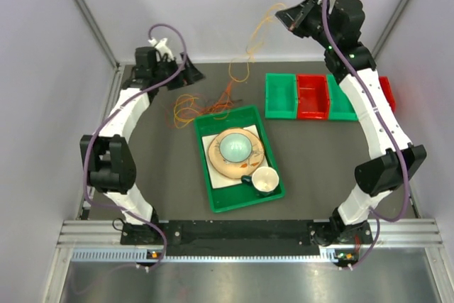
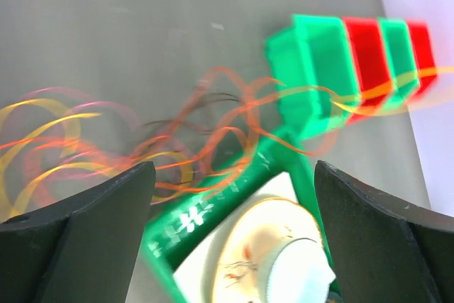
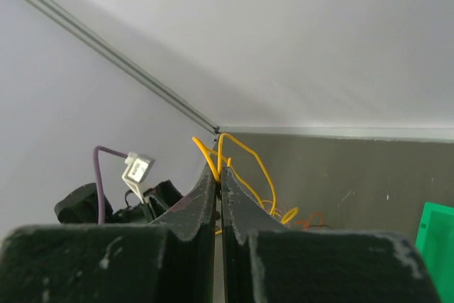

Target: Untangle the cables

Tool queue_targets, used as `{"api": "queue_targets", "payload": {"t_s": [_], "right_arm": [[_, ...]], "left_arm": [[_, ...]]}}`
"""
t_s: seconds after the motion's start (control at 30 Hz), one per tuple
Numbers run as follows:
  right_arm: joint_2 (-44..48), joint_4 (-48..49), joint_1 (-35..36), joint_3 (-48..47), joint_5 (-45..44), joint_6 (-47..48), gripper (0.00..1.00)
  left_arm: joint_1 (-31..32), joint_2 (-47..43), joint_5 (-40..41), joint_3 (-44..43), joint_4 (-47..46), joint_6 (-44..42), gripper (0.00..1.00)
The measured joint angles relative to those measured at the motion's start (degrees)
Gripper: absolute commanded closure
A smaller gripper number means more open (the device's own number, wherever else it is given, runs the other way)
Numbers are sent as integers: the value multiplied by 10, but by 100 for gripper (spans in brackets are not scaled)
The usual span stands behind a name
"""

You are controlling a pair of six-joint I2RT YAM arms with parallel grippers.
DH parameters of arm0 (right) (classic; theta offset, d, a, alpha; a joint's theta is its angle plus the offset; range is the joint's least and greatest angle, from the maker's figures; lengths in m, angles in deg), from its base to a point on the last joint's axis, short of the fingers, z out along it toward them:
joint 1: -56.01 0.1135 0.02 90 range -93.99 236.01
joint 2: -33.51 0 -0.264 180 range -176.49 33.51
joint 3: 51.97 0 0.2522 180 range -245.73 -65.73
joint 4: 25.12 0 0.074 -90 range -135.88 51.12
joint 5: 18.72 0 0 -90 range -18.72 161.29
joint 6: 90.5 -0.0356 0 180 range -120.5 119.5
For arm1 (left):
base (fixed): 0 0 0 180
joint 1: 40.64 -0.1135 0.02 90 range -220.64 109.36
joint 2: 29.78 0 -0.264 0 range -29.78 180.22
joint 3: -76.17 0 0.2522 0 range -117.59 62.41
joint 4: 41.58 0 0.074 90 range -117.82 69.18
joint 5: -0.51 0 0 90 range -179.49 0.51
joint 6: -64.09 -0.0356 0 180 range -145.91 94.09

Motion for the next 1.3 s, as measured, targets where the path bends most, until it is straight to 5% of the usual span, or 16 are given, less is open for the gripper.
{"api": "queue_targets", "payload": {"t_s": [0.23,0.5,0.6,0.73,0.77,1.07,1.17,1.3], "right_arm": [[-2,3,3,1,0,-6,100],[-3,11,3,1,1,-13,100],[-3,12,3,1,2,-14,100],[-3,12,3,1,2,-14,100],[-3,12,3,1,2,-14,100],[-2,7,1,19,-18,3,100],[4,6,-9,62,-35,9,100],[24,11,-42,157,-53,7,100]], "left_arm": [[94,20,0,-22,-23,3,2],[155,72,37,-48,-40,3,14],[167,94,44,-58,-40,3,27],[171,117,54,-74,-41,12,92],[172,123,58,-79,-42,17,100],[144,105,66,-70,-39,24,100],[74,43,3,-15,-50,55,100],[-96,-45,-78,42,-104,121,100]]}}
